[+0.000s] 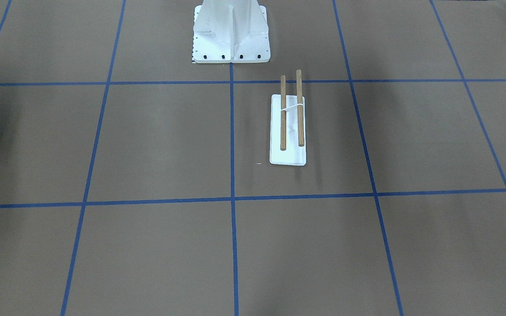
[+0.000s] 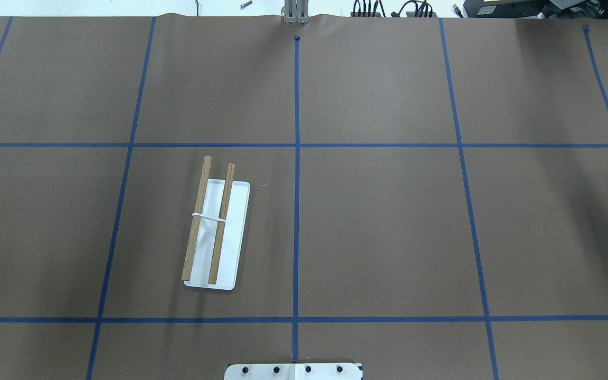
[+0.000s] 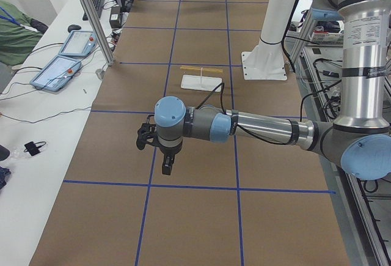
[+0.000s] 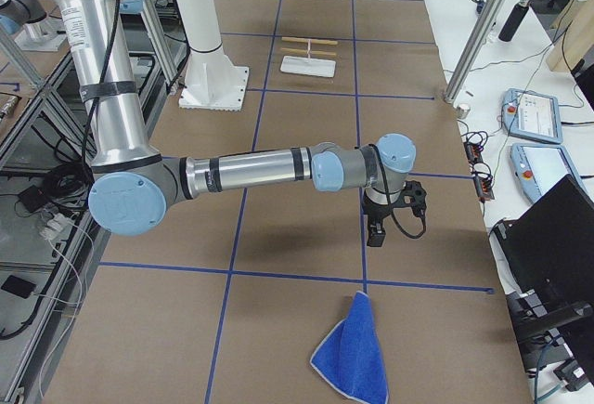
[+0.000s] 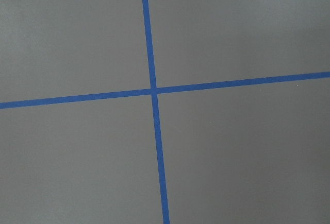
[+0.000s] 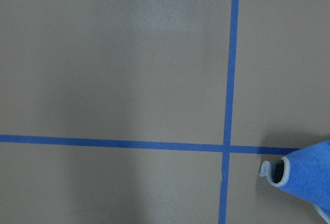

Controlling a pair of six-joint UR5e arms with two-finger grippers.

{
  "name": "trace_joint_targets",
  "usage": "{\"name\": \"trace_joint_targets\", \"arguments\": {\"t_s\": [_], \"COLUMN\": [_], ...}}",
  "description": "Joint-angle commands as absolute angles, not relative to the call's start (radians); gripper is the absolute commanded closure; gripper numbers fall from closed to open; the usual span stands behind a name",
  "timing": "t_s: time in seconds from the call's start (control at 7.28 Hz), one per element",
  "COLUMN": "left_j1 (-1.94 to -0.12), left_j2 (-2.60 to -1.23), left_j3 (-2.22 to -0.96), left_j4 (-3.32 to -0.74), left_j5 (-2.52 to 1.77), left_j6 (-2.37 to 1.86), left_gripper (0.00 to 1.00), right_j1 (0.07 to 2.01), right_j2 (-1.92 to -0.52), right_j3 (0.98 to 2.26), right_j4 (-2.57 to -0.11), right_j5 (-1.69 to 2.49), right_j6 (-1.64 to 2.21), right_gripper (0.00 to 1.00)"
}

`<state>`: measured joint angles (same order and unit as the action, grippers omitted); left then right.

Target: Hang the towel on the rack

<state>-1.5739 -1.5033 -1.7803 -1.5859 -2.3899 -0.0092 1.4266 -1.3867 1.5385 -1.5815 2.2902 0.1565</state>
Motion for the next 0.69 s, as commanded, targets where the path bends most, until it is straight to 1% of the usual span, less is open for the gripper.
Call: {"name": "trace_joint_targets", "arguments": {"t_s": [0.0, 0.27, 0.55], "left_j1": [-1.574, -1.574, -1.574], "left_j2": [-1.503, -1.503, -1.512], "left_j3": [-1.781, -1.795, -1.766], "left_j4": [-1.606, -1.65, -1.76], "left_j5": [-2.387, -2.39, -2.385], "left_j6": [-0.002, -0.008, -0.009], "left_gripper": [0.02, 0.02, 0.02], "right_j1": [1.427, 1.427, 1.425], "right_j2": [-1.387, -1.387, -1.388], "right_j3": [1.539, 1.548, 1.62], "right_j4": [-1.582, -1.582, -1.582], "right_j5": [2.29, 2.29, 2.287], "right_j6": [0.156, 0.153, 0.149], "right_gripper": [0.0, 0.0, 0.0]}}
